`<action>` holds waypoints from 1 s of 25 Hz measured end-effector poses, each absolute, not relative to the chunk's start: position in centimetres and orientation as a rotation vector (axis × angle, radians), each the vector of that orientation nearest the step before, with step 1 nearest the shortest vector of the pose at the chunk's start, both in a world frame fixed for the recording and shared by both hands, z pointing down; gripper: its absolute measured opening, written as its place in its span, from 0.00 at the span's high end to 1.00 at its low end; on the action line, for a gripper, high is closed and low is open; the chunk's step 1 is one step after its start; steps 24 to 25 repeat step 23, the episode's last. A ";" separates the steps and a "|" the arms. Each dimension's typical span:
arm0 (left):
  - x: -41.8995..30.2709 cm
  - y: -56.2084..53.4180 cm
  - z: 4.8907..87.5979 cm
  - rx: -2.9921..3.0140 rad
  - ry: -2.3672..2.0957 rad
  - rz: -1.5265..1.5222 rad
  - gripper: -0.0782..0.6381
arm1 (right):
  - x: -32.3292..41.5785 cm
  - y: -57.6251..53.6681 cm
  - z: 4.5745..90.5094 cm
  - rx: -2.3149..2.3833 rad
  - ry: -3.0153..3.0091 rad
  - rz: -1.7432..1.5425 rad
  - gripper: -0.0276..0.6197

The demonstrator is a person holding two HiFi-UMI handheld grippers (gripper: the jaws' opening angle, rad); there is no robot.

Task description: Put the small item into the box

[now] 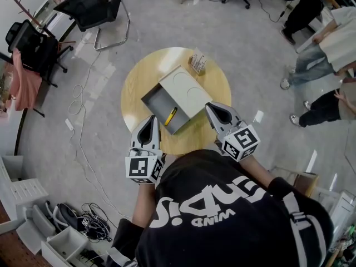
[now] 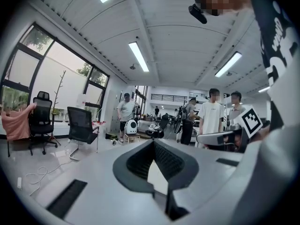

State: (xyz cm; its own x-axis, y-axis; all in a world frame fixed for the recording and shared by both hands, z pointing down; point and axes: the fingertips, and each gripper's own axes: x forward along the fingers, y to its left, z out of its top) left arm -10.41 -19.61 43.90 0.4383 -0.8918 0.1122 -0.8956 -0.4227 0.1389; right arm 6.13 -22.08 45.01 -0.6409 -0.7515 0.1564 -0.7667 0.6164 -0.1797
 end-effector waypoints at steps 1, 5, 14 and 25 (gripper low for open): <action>-10.4 -19.6 43.9 2.509 -1.573 0.030 0.88 | 6.1 -22.1 45.0 1.302 -2.764 0.355 0.95; -10.2 -19.4 43.9 2.501 -1.565 0.029 0.88 | 6.2 -22.0 44.9 1.302 -2.765 0.352 0.95; -9.9 -19.0 43.7 2.513 -1.549 0.030 0.88 | 6.0 -21.7 44.7 1.298 -2.772 0.349 0.95; -9.8 -18.7 43.4 2.516 -1.555 0.023 0.88 | 6.3 -21.3 44.5 1.298 -2.774 0.341 0.95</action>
